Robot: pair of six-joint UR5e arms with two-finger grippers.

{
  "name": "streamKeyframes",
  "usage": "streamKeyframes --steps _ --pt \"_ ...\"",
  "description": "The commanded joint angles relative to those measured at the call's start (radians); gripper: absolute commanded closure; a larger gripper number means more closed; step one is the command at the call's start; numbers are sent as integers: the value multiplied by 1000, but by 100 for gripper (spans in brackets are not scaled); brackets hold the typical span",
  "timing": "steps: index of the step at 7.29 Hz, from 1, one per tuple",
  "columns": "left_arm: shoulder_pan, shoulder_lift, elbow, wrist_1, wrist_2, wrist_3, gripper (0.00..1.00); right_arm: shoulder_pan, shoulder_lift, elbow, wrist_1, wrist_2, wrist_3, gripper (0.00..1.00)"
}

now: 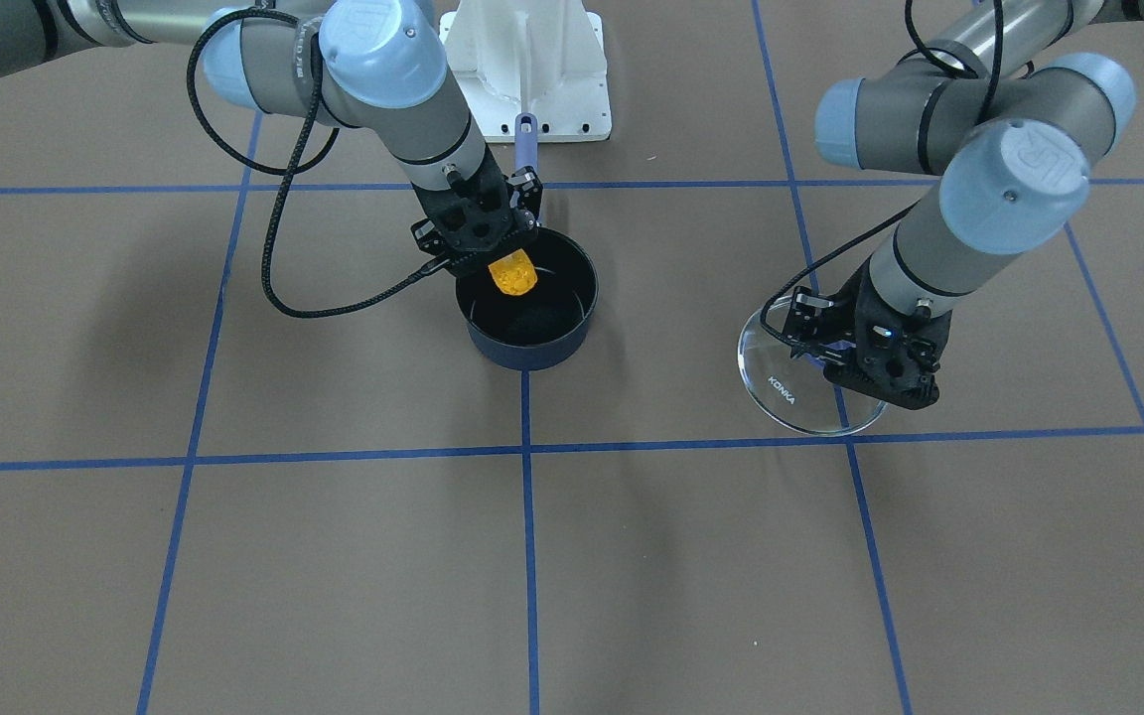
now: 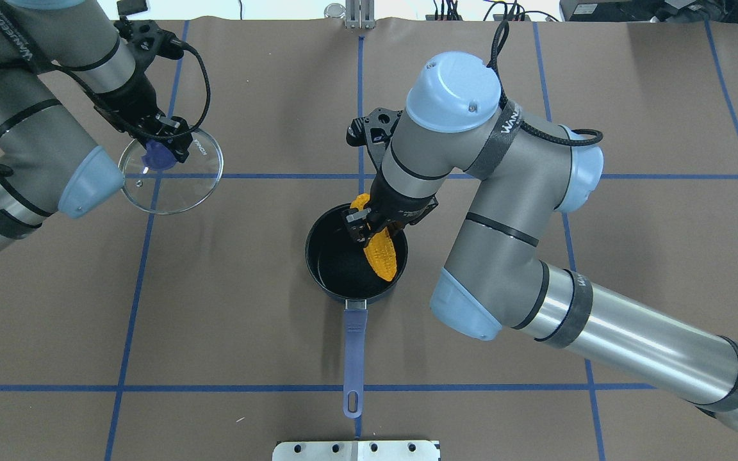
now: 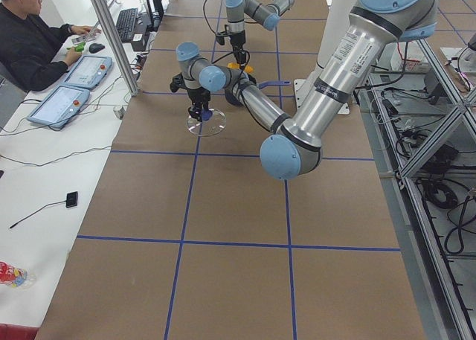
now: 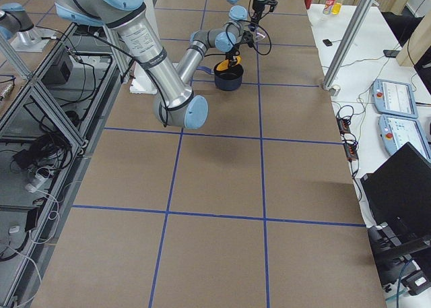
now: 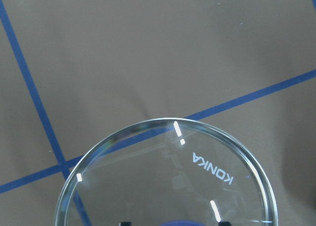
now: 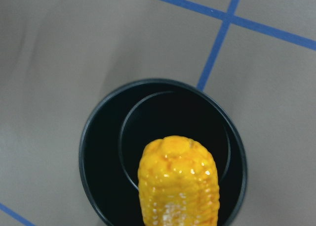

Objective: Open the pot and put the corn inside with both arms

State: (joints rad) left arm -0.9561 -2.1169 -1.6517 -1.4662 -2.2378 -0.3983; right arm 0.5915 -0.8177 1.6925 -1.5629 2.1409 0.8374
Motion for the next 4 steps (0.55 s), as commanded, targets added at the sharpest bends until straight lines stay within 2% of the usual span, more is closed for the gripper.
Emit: streamKeyframes --steps 1,4 --pt "-33 50 3 -2 -2 73 47 -5 8 -7 18 -6 2 0" --pt "-79 144 4 -8 -36 188 48 -4 2 4 18 -1 0 0"
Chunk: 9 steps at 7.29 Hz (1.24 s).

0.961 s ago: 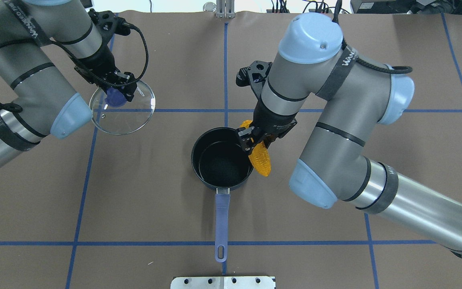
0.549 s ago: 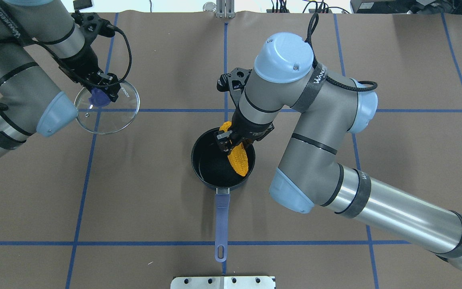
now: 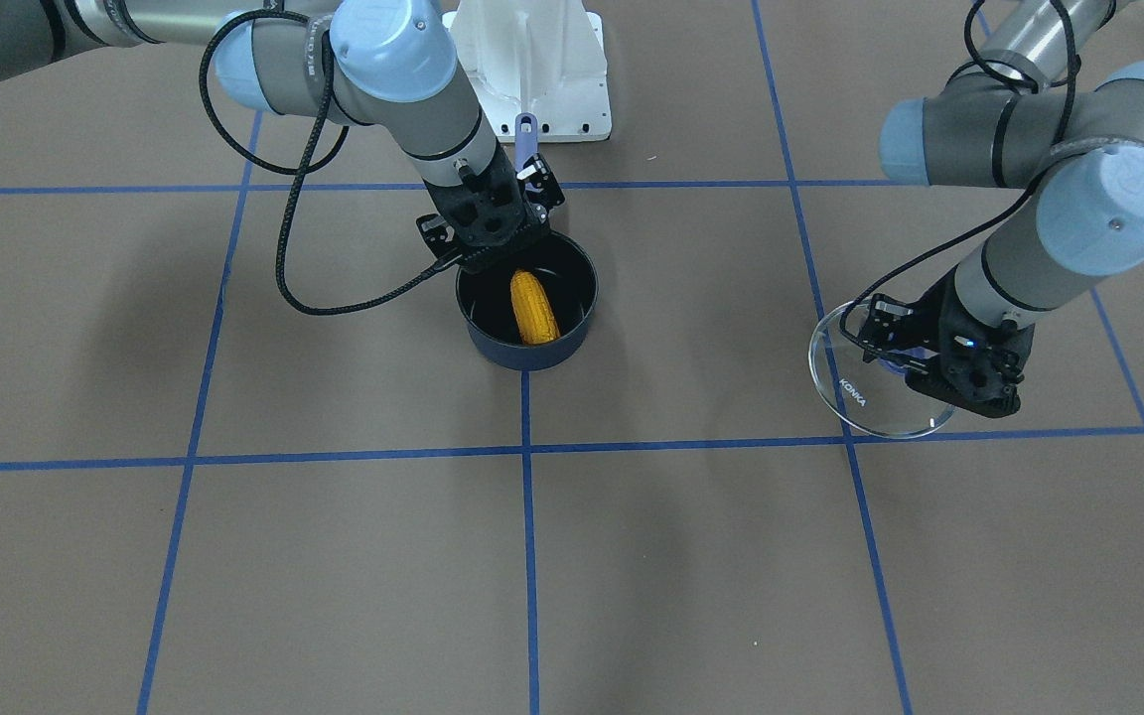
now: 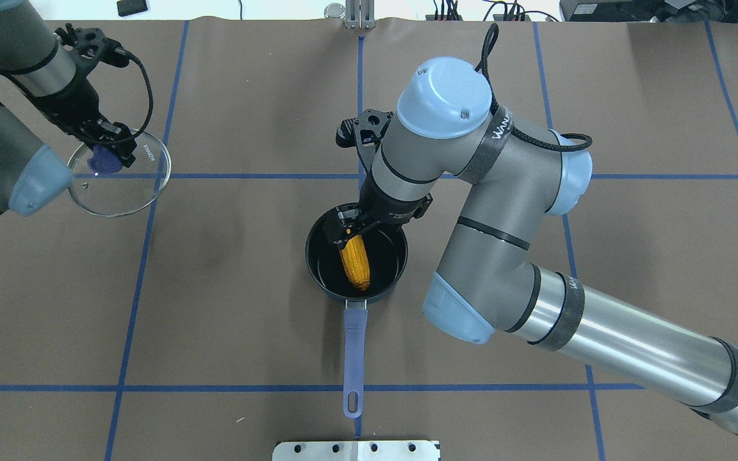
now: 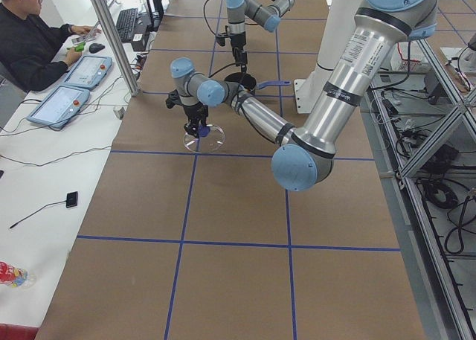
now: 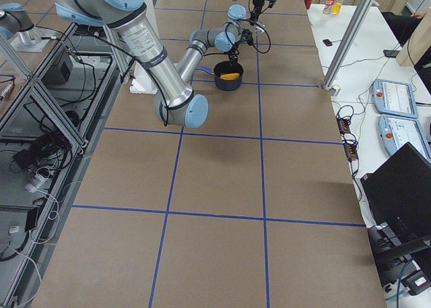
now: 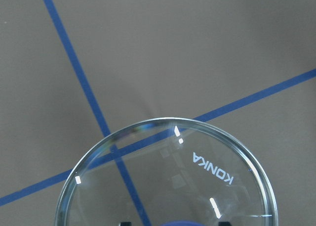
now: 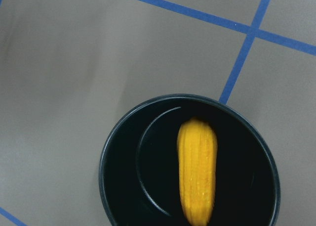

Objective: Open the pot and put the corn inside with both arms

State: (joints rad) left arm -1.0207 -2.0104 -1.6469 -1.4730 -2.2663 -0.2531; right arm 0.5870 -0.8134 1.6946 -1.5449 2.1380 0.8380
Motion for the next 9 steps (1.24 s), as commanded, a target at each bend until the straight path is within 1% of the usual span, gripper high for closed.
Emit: streamKeyframes --steps 1,3,5,7,9 --pt "-18 54 -2 -6 -7 51 48 4 -6 7 0 0 0 0" --pt "-15 148 1 -120 -7 51 47 48 -10 14 0 10 -10 0" --pt "-9 183 4 -138 -7 54 47 80 -24 19 2 11 -20 0" --pt "-6 190 70 -219 -7 60 47 115 -85 42 0 14 -118 0" --pt "-4 190 85 -234 -22 57 47 120 -99 49 0 11 -152 0"
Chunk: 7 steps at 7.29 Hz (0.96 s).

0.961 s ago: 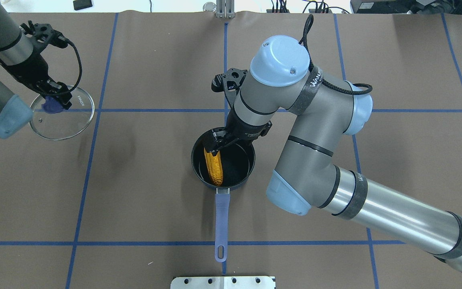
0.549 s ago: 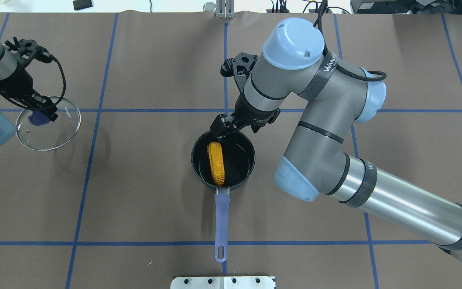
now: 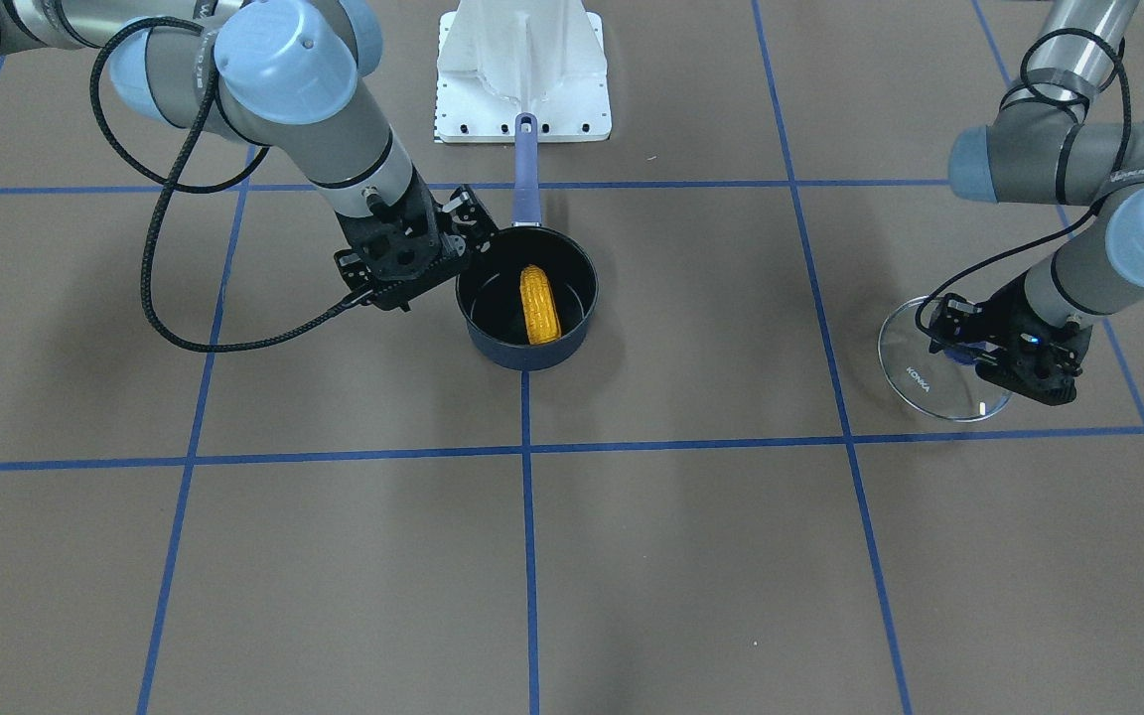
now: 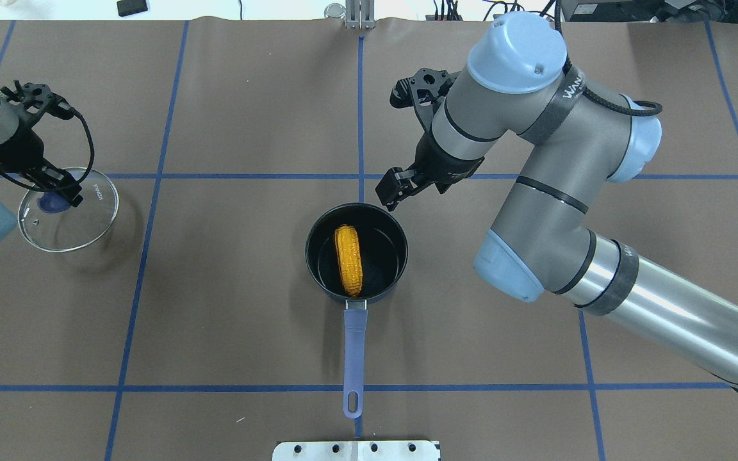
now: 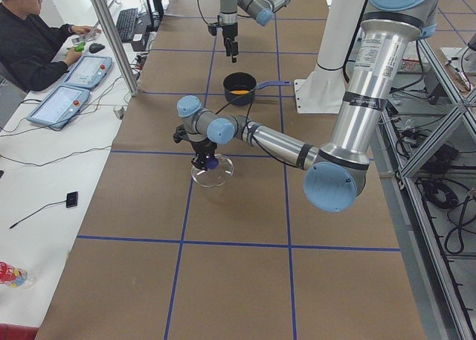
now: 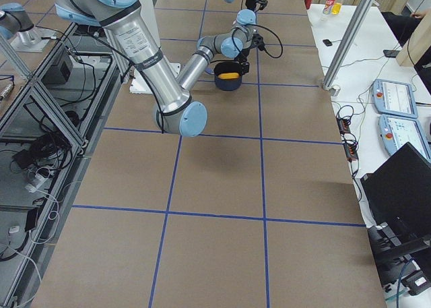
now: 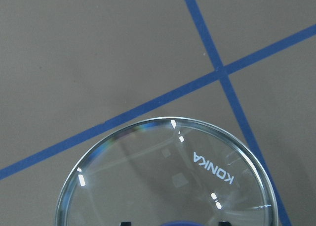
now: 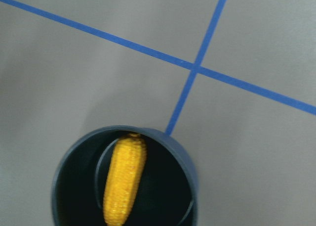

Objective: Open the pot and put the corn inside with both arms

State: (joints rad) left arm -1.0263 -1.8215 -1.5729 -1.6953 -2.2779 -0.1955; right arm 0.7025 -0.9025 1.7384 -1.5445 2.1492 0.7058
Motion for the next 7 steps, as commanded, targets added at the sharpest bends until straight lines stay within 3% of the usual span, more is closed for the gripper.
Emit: streamKeyframes --steps 1,7 --pt "2 1 11 -12 -29 1 47 5 -12 4 0 -2 -20 0" --pt "5 1 24 -14 -69 -7 44 15 -24 6 0 -2 -23 0"
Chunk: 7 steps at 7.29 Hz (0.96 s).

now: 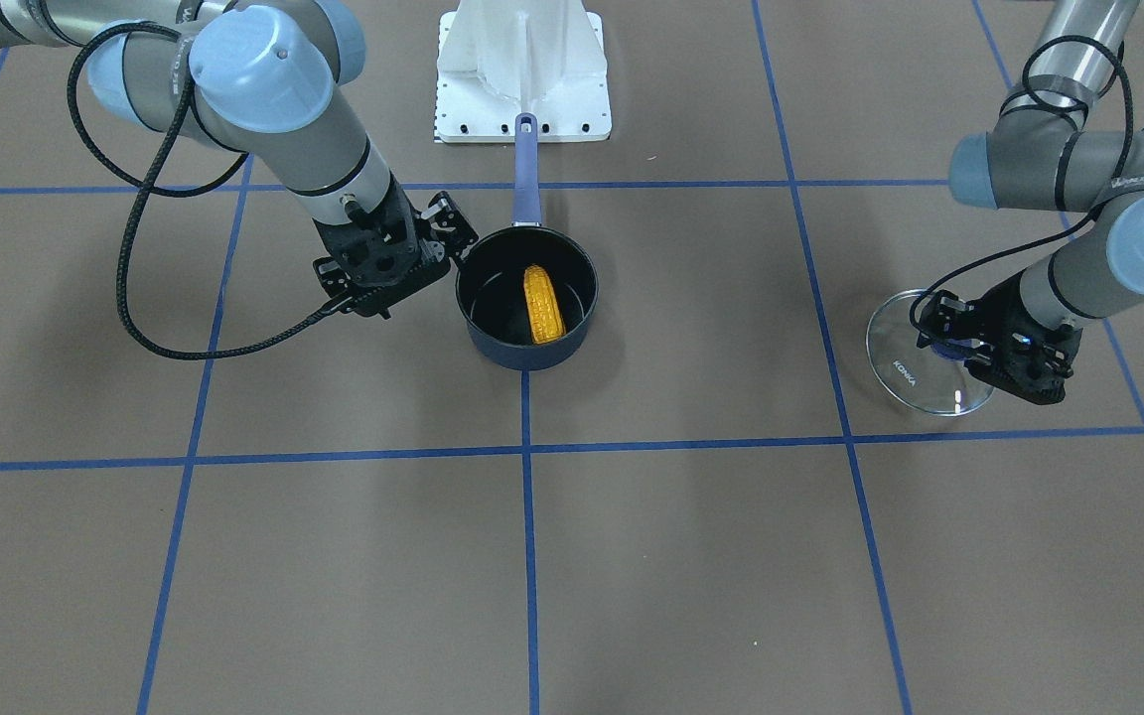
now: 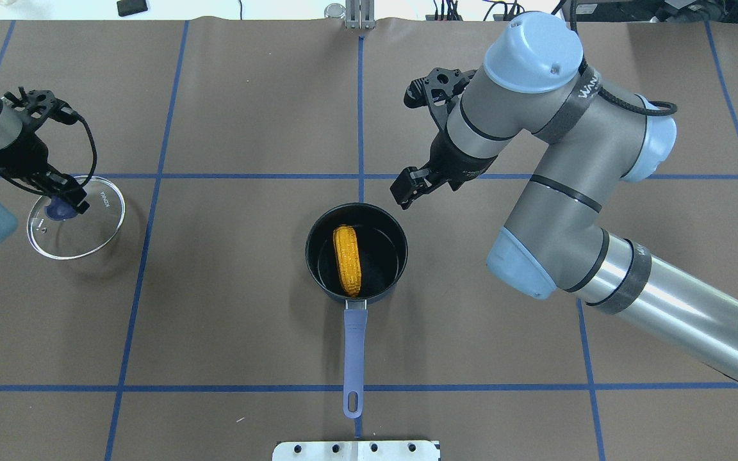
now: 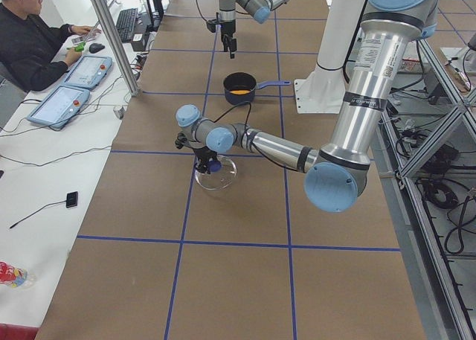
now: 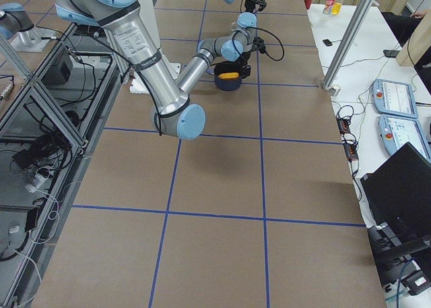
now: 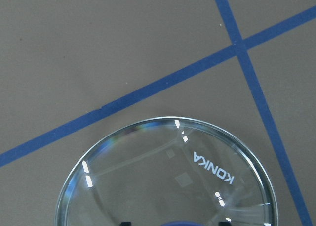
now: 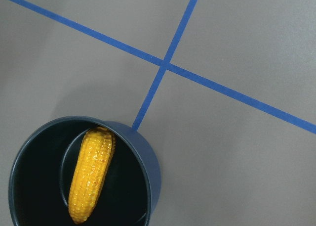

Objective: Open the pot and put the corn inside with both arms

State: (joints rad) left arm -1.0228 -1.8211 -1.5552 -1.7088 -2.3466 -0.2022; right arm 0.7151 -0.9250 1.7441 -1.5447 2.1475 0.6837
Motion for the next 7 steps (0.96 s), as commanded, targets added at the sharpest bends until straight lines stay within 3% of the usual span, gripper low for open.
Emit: streamKeyframes --steps 1,5,7 --pt "1 0 6 0 0 -2 43 4 -2 0 2 0 -1 0" --pt "6 -7 24 2 0 0 42 6 -6 -3 2 -1 -1 0" --pt "7 -10 36 2 0 6 29 4 -8 -3 2 -1 -3 0"
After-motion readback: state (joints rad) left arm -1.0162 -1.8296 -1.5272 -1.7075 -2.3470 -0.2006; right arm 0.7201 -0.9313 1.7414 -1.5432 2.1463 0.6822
